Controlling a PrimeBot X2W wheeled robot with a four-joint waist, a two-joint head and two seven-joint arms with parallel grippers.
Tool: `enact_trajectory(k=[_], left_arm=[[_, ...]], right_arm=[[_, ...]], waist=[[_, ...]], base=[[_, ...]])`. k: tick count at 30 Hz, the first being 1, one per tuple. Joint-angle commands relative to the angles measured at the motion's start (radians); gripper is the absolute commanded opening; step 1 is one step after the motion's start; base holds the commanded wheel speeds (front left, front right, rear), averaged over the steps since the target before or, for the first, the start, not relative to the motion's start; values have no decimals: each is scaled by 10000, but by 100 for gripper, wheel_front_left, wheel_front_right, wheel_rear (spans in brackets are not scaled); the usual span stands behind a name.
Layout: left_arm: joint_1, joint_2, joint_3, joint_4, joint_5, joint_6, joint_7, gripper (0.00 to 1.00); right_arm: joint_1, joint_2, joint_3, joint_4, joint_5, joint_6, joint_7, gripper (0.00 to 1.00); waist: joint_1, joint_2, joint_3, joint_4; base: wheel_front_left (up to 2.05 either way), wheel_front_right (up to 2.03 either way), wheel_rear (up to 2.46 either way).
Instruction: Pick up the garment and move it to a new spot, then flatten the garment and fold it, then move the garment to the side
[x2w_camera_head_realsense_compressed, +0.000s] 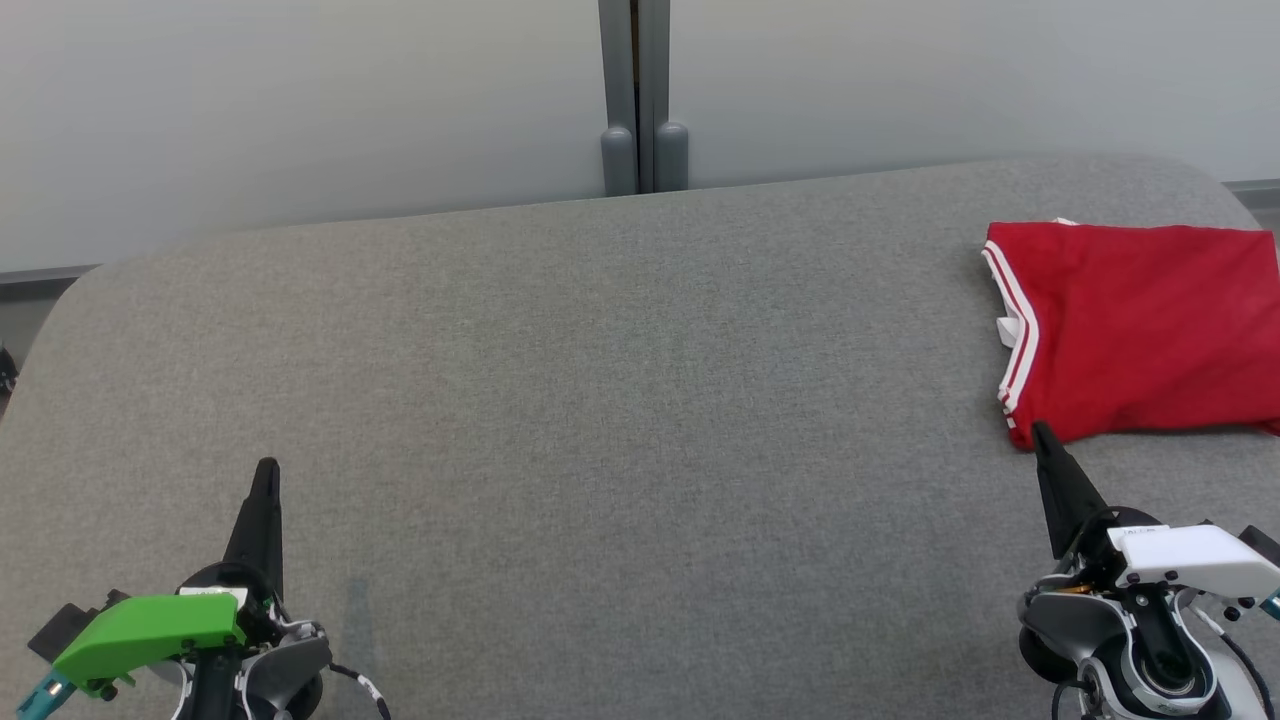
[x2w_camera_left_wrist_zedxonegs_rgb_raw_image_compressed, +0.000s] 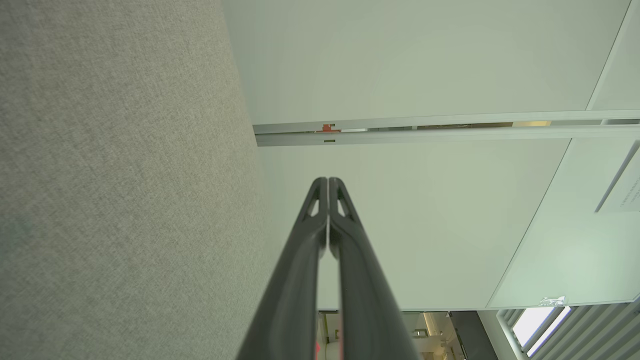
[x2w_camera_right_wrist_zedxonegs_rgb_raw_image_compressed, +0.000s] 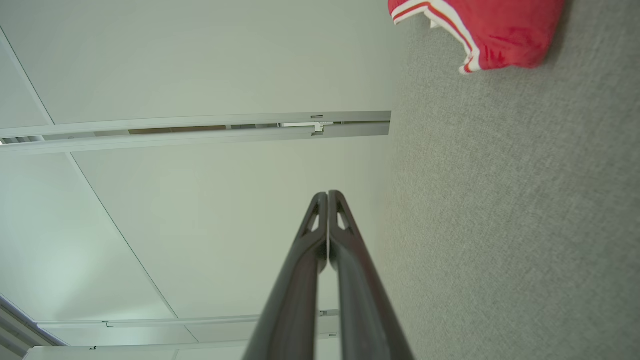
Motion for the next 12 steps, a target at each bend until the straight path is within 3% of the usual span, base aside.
enact_trajectory(k=[1, 12], left_arm=[[-121, 69, 28, 6, -31, -43, 42, 0], [-121, 69, 28, 6, -31, -43, 42, 0]], right_arm=[[-54, -34, -9, 9, 65, 4, 34, 0], [-54, -34, -9, 9, 65, 4, 33, 0]], waist=[[0, -1, 0, 0], [0, -1, 0, 0]], base=[[0, 0, 0], [0, 0, 0]])
